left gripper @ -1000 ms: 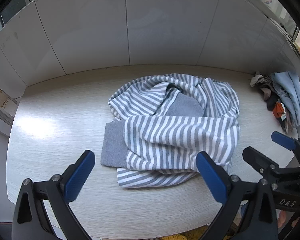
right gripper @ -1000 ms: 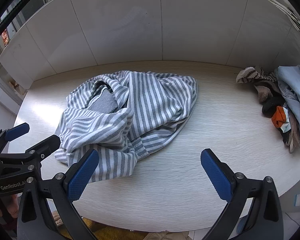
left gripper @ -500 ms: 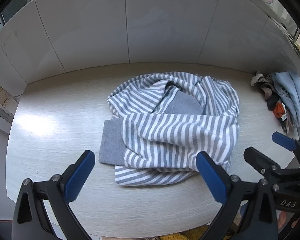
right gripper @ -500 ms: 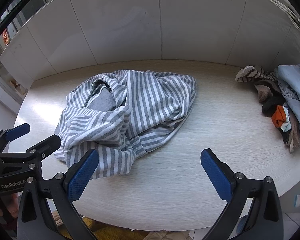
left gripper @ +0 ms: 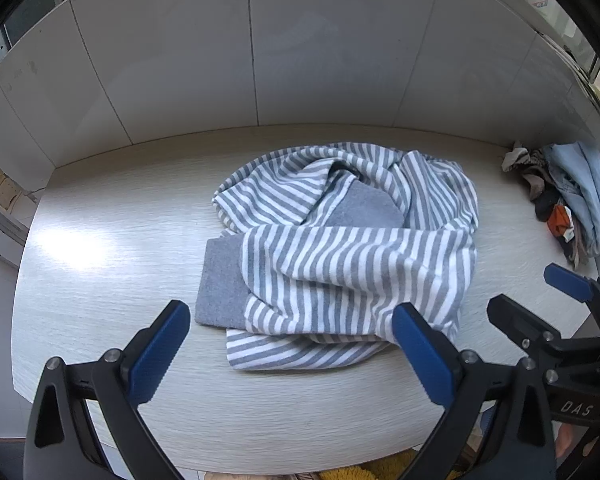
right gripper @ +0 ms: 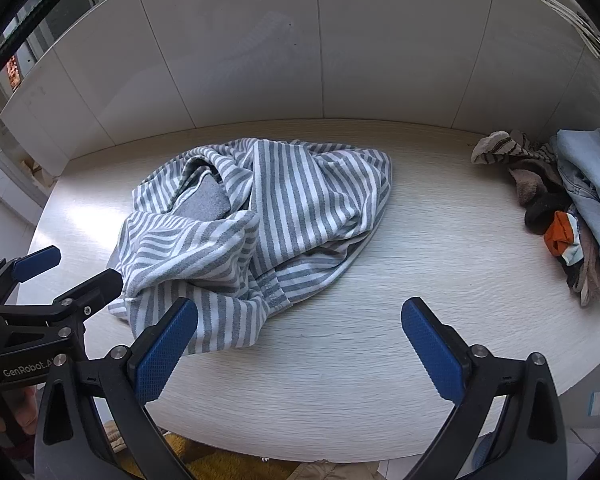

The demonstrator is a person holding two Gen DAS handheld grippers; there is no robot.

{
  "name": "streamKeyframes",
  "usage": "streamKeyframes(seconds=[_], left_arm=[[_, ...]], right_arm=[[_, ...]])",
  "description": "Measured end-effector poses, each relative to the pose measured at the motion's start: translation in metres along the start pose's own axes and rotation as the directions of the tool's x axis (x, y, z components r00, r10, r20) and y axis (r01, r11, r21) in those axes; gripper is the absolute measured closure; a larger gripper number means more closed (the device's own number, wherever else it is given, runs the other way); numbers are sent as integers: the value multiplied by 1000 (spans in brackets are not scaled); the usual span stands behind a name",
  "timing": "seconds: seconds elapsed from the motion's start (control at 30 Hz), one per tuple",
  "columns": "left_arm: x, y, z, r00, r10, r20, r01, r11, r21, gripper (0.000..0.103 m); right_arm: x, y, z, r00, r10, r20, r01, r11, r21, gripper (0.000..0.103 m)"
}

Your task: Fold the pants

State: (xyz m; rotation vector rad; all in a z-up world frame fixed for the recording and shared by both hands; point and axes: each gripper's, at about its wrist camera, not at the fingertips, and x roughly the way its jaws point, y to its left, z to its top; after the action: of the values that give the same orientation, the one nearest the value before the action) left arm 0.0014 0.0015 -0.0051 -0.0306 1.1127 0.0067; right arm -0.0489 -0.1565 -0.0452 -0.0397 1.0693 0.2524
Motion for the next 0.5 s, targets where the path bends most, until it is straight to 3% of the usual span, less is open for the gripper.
streamKeyframes(seconds=[0.5], left_arm=[[1, 0, -1, 1000, 0, -2, 0, 1000, 2, 0]], right_arm=[[2, 0, -1, 1000, 2, 0, -2, 1000, -3, 0]])
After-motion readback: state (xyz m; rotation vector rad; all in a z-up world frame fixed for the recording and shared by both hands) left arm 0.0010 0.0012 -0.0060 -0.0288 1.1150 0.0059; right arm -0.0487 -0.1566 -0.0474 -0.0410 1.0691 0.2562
